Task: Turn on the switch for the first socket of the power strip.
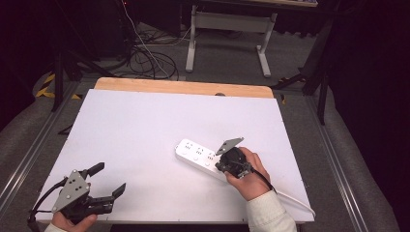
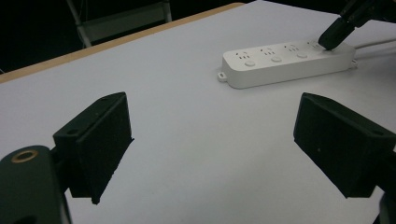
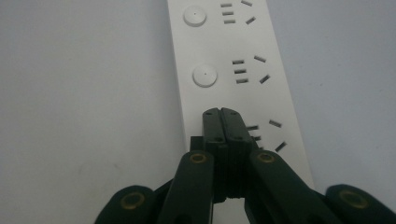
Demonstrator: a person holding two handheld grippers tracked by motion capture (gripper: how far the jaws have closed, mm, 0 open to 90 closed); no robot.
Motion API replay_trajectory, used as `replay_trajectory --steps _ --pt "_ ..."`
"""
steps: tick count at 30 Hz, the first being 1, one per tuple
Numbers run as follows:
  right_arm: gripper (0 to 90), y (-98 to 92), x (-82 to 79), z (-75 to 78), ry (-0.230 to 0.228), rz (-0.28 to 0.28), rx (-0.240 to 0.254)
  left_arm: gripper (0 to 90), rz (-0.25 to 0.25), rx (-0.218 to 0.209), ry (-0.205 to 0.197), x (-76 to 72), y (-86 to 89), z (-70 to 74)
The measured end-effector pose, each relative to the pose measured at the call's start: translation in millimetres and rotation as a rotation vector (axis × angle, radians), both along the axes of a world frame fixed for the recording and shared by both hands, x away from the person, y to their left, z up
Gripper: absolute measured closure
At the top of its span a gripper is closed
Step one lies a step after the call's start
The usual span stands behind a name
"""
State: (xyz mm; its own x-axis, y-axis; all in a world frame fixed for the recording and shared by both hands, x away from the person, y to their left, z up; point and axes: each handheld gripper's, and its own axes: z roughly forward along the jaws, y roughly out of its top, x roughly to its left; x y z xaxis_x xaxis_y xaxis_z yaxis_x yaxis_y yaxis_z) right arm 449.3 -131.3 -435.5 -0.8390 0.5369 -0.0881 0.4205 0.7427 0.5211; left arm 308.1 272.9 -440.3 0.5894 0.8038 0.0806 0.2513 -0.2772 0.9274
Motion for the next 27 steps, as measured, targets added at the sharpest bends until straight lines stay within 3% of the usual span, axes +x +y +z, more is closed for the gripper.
replay_trajectory --steps 11,27 --pt "90.0 1.9 -3.8 -2.1 -0.024 -0.005 -0.011 12.2 -0.003 0.01 -0.005 -0.2 0.4 0.5" --pt "90.0 1.8 -3.2 -4.3 -0.009 -0.021 -0.005 12.4 -0.003 0.01 -0.003 -0.8 -0.7 0.1"
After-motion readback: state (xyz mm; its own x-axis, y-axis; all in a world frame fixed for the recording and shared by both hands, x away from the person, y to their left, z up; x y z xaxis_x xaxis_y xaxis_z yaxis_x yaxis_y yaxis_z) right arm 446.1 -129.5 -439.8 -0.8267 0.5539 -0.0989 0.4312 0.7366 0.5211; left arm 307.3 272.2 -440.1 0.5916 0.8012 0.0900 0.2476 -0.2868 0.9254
